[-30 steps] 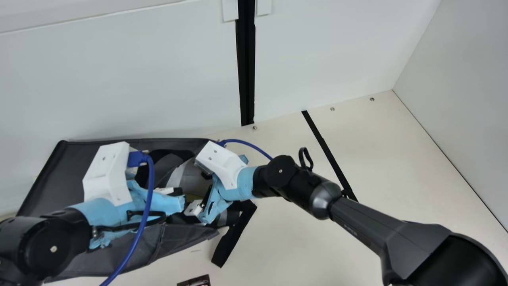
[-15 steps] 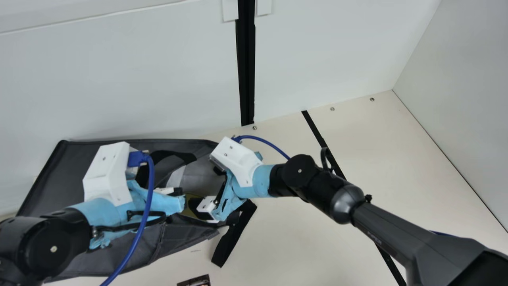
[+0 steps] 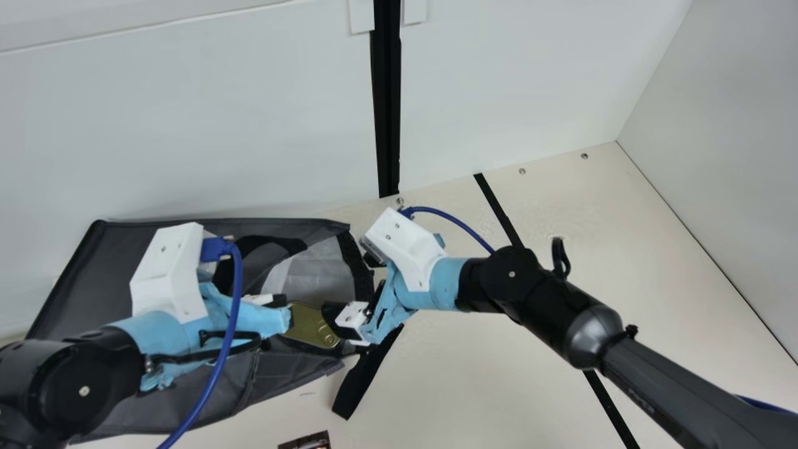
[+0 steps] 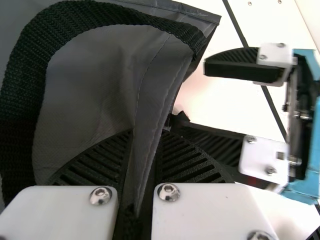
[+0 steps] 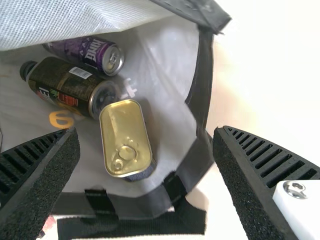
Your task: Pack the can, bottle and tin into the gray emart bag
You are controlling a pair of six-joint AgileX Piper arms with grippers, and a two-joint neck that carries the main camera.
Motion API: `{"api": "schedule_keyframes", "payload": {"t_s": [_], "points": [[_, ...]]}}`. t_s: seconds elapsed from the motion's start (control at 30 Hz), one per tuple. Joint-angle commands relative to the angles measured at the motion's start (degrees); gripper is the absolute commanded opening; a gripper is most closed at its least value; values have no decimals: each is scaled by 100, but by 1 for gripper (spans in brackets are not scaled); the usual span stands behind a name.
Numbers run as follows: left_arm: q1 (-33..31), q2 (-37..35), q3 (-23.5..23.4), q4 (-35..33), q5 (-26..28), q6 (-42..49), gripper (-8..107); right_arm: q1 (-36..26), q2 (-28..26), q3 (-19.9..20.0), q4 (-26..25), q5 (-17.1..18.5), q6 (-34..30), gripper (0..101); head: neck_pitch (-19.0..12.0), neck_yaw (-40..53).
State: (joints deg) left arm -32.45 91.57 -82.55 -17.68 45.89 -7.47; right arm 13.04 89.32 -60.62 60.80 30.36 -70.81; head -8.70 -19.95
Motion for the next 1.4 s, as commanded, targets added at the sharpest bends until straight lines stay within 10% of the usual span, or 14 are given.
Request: {"api": "schedule_keyframes", "payload": {"t_s": [0.0,1.37], "points": [[0,0,0,0,0,0,10,-32,-134,62,-54,-24,65,91,-130,-5],[0,0,0,0,0,0,10,-1045,-2817,1081,-2568,108,2713,91,-130,-5]]}}
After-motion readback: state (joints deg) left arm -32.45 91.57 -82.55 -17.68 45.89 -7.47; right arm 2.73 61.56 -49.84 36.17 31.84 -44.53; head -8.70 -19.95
